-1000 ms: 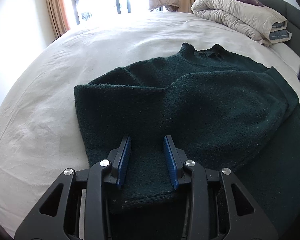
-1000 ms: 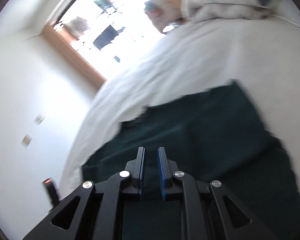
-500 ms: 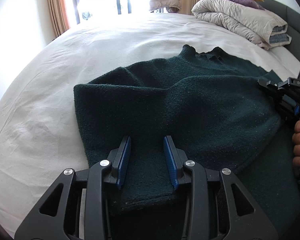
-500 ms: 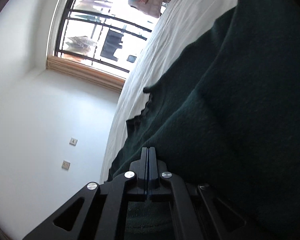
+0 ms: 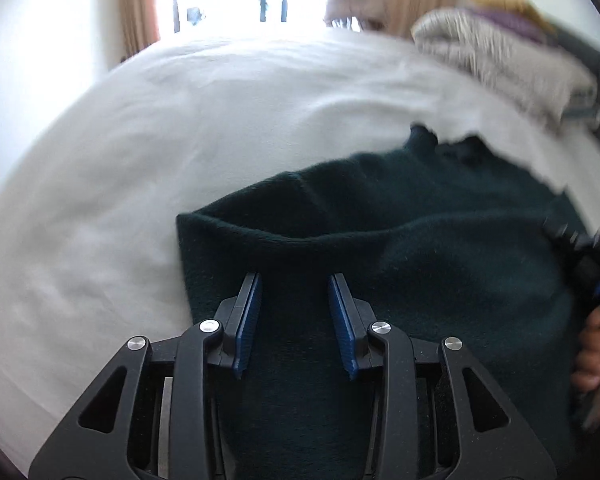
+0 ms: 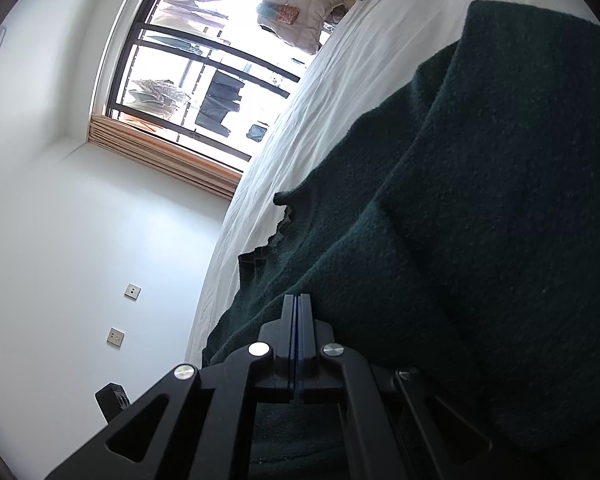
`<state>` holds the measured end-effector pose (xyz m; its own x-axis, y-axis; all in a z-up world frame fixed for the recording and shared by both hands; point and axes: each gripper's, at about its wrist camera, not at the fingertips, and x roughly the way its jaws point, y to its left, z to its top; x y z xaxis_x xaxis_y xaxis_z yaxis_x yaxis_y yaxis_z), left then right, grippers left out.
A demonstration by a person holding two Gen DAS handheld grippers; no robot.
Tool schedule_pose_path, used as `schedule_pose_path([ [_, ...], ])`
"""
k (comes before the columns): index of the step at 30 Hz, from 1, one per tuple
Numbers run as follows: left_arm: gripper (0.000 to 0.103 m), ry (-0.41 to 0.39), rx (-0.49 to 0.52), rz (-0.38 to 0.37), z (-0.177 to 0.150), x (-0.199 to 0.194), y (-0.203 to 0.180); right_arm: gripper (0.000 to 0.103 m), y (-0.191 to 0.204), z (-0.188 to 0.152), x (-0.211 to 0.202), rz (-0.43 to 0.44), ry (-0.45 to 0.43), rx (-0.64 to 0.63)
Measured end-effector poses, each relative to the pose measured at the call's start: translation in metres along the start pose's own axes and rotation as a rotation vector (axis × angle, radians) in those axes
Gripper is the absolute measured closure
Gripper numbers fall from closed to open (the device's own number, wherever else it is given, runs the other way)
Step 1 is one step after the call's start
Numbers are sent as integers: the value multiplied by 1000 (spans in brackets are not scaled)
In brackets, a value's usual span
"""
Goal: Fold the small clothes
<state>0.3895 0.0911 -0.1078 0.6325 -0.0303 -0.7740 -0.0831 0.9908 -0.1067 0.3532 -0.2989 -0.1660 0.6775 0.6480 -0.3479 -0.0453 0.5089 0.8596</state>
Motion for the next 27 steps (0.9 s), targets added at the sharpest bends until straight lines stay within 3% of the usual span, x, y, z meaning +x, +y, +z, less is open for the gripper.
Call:
schedule_pose_path([
  [11, 69, -28, -91, -89, -9, 3, 20, 103, -4, 5, -9, -16, 9, 25],
  [13, 69, -28, -89, -86, -9, 3, 20, 103, 1, 13, -16, -106, -12, 38],
  [15, 69, -31, -89, -88, -10, 4, 20, 102, 1, 22, -36, -238, -90, 80],
  [17, 69, -33, -96, -97, -10, 5, 21, 90, -11, 32, -68, -317, -181, 190],
  [18, 69, -36, -100, -103, -10, 5, 21, 83, -8, 36, -79, -307, -211, 193],
  [19, 69, -37, -103, -107, -10, 6, 21, 69, 7, 41, -87, -302, -226, 129],
  [21, 69, -42, -110, -117, -11, 6, 23, 57, 36, 44, -76, -270, -170, 13],
  [22, 69, -43, -112, -119, -11, 6, 23, 47, 49, 43, -60, -224, -89, -25],
  [23, 69, -43, -114, -121, -11, 5, 23, 43, 61, 39, -32, -167, 38, -57],
  [25, 69, -43, -116, -124, -11, 5, 24, 43, 70, 27, 4, -121, 173, -94],
  [27, 69, -45, -118, -126, -12, 5, 24, 44, 66, 18, 25, -118, 233, -107],
])
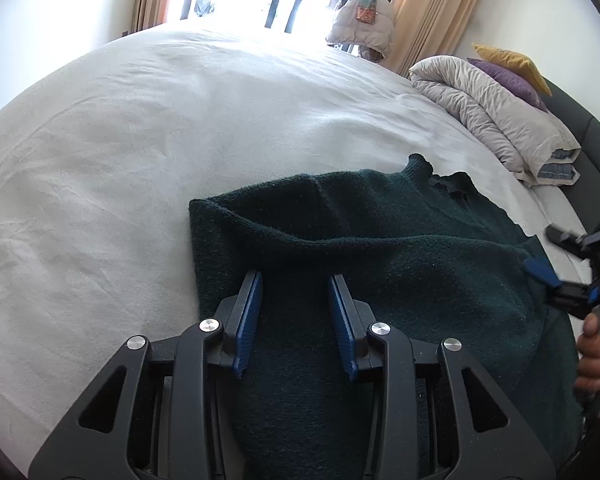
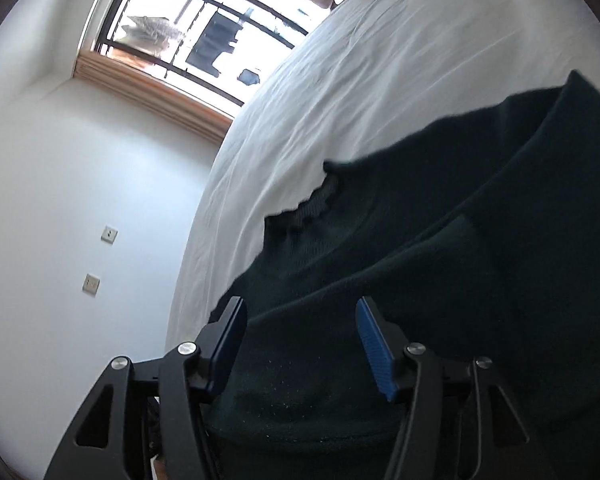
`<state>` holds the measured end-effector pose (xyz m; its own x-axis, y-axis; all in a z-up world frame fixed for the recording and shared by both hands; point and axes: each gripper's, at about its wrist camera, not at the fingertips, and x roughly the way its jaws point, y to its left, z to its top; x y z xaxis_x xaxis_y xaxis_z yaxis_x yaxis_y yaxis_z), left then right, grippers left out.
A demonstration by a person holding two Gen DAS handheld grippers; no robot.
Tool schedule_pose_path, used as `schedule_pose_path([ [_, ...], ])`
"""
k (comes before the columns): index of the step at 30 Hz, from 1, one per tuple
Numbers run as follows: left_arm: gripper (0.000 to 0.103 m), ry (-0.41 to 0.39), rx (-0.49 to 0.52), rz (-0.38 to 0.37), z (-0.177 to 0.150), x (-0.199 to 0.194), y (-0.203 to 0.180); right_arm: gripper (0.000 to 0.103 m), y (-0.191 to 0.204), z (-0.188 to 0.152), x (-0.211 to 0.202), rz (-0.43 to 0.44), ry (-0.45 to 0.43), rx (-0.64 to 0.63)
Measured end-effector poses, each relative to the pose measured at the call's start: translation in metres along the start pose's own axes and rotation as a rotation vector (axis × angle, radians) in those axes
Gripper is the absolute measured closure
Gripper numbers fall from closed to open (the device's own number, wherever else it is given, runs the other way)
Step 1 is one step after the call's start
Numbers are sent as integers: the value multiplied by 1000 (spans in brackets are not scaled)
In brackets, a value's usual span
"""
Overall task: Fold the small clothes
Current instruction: 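Release the sleeve with the right gripper and smooth the folded side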
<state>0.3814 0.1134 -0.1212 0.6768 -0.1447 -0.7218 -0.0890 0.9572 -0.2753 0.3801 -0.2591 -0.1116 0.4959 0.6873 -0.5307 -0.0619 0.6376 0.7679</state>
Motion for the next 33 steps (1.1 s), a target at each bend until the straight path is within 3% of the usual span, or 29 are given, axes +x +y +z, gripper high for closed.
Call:
schedule_pose_path([
  [1, 69, -1, -2, -3, 0, 0, 0, 59, -10, -1, 7, -11, 6, 15],
  [2, 69, -2, -4, -5, 0, 0, 1, 83, -21, 1, 5, 1, -11, 40],
  [4, 69, -2, -4, -6, -1, 0, 1, 103, -60, 9, -8, 14, -61, 149],
  [6, 69, -3, -4, -5, -1, 0, 0, 103, -94, 16, -29, -3, -135, 214],
  [7, 69, -3, -3, -5, -1, 0, 1, 103, -111, 23, -46, -56, -188, 252],
  [11, 69, -2, -7, -7, -1, 1, 1, 102, -131, 41, -92, -126, -272, 288],
  [12, 69, -2, -7, -7, -1, 0, 1, 95, -129, 44, -100, -148, -285, 271],
  [14, 69, -2, -7, -8, -1, 0, 1, 58, -125, 48, -113, -101, -306, 250],
  [16, 69, -3, -9, -11, -1, 0, 1, 51, -119, 55, -114, -22, -299, 228],
  [21, 69, -3, -18, -21, -1, 2, 2, 49, -117, 79, -65, -46, -125, 168],
  [23, 69, -4, -17, -20, -1, 2, 2, 58, -124, 79, -62, -46, -132, 187],
  [25, 69, -6, -19, -24, -1, 1, 2, 58, -125, 71, -67, -21, -135, 204],
  [27, 69, -25, -46, -61, 0, -7, 6, 58, -125, 54, -80, -6, -147, 200],
  [30, 66, -76, -169, -151, 0, -35, 26, 55, -121, 16, -109, 21, -126, 164],
  [33, 64, -156, -267, -245, 3, -61, 49, 45, -119, -14, -143, 74, -116, 144],
])
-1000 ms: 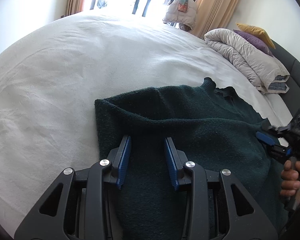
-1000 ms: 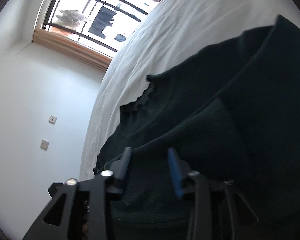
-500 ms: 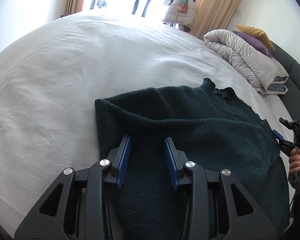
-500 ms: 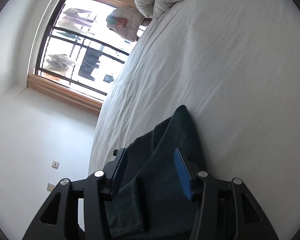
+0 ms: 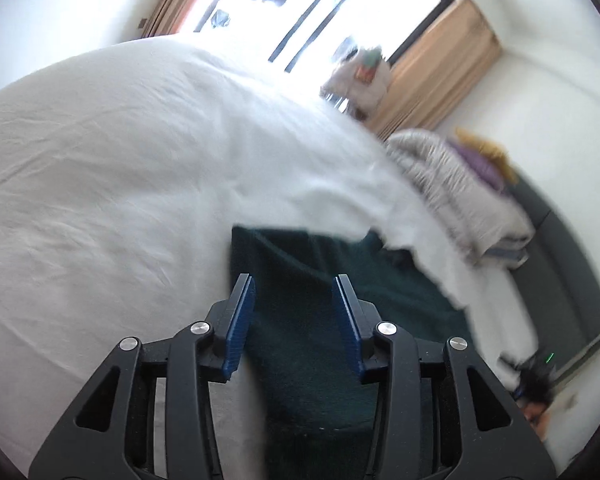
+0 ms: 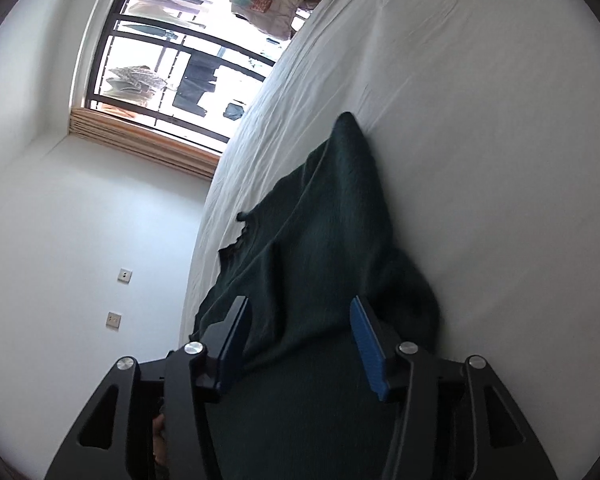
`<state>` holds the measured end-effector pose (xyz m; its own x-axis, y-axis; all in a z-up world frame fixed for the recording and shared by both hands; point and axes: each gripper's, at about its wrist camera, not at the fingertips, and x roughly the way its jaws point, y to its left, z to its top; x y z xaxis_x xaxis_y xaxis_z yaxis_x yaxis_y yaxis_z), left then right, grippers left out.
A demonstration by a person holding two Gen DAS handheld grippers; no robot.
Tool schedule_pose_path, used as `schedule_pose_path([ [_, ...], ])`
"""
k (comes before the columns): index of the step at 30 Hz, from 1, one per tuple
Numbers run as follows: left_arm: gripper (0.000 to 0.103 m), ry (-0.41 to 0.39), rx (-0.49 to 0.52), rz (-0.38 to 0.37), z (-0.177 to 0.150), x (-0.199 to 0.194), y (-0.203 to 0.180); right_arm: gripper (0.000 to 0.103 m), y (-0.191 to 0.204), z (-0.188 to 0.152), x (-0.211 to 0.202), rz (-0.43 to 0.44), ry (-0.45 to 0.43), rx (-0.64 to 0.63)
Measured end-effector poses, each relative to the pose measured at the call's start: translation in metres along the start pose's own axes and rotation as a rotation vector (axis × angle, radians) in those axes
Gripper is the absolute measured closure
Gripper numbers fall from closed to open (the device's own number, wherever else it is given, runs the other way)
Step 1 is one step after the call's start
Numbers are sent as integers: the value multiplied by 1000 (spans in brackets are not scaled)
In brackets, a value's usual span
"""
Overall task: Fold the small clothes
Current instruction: 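Release the sleeve with the right gripper and smooth the folded side, then grasp the sweater hem edge with the left gripper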
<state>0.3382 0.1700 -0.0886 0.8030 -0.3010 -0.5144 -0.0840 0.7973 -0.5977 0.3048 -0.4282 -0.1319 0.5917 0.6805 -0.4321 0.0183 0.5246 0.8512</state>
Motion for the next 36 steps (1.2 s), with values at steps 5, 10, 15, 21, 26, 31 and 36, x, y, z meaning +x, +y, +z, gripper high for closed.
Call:
schedule_pose_path([
  [5, 64, 72, -34, -44, 32, 28, 5, 48, -7, -47, -48, 93, -41, 11],
  [10, 69, 225, 101, 99, -2, 69, -9, 50, -9, -76, -67, 88, -35, 20],
  [15, 67, 219, 73, 39, -23, 42, -14, 50, -2, -89, -87, 123, -49, 18],
  [21, 64, 248, 252, 125, -78, 12, -41, 50, -5, -126, -91, 107, -14, 57],
  [26, 63, 216, 220, 133, -99, -26, -48, 50, 14, -153, -108, 48, -8, -19],
  [31, 36, 133, 413, 145, -147, -92, -96, 47, 50, -176, -138, -80, -32, -195],
  [36, 20, 117, 735, 91, -237, -145, -168, 39, 81, -205, -146, -292, -60, -392],
])
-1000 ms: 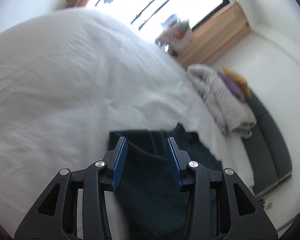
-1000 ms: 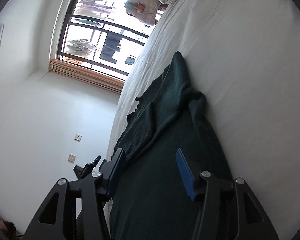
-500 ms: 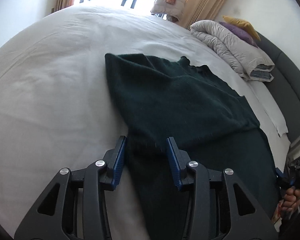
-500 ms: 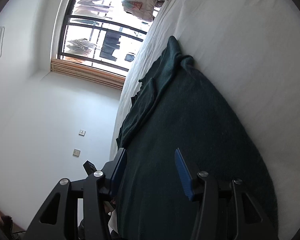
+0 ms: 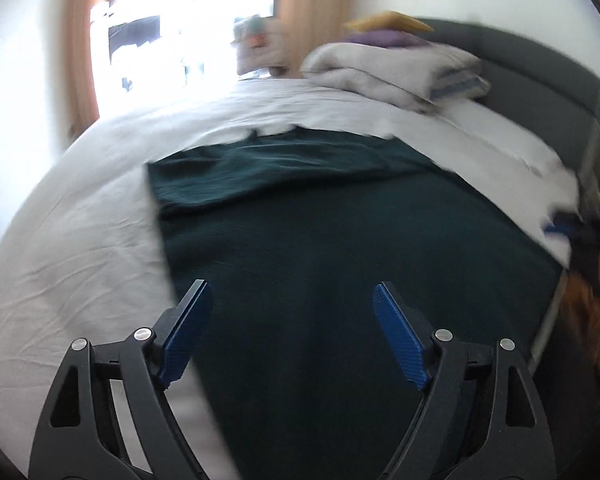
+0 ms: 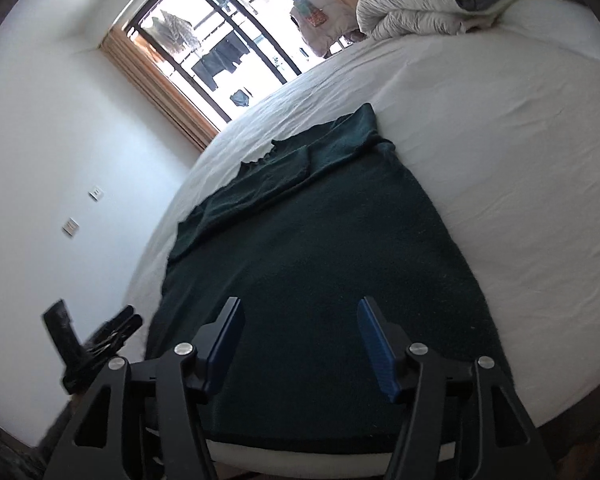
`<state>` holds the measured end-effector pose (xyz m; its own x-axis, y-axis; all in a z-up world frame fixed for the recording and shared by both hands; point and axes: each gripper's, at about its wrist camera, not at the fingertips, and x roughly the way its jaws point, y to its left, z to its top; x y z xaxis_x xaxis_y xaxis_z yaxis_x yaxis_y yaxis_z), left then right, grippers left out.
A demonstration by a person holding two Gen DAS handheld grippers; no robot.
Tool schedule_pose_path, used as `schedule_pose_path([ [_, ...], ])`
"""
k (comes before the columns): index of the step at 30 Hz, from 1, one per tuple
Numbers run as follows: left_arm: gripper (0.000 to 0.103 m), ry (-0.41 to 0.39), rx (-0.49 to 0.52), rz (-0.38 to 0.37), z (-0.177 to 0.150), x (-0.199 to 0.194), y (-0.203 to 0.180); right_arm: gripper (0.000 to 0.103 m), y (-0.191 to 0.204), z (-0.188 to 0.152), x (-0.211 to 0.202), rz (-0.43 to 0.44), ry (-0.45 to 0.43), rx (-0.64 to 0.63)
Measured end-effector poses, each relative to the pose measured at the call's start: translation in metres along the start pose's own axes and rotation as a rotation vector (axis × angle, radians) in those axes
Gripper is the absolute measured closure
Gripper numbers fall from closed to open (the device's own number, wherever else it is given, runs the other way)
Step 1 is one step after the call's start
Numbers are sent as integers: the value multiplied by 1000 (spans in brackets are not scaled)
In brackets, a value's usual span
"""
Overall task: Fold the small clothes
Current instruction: 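Grasp the sweater hem edge with the left gripper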
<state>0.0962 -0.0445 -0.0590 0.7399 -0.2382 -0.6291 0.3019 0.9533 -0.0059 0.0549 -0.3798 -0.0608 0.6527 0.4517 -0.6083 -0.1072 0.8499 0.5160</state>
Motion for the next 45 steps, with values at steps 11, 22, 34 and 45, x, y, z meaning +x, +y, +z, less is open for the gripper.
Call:
schedule_pose_path([
  [11, 10, 6, 540, 213, -86, -39, -126, 36, 31, -34, -5, -80, 39, -107],
  [22, 7, -114, 1007, 438, -171, -32, -158, 36, 52, -50, -18, -161, 50, -213],
  [34, 11, -58, 1019, 452, -196, -27, -123, 36, 55, -54, -25, -224, 49, -253],
  [45, 89, 50, 852, 510, -162, -19, -93, 39, 66, -75, -42, -426, 77, -621],
])
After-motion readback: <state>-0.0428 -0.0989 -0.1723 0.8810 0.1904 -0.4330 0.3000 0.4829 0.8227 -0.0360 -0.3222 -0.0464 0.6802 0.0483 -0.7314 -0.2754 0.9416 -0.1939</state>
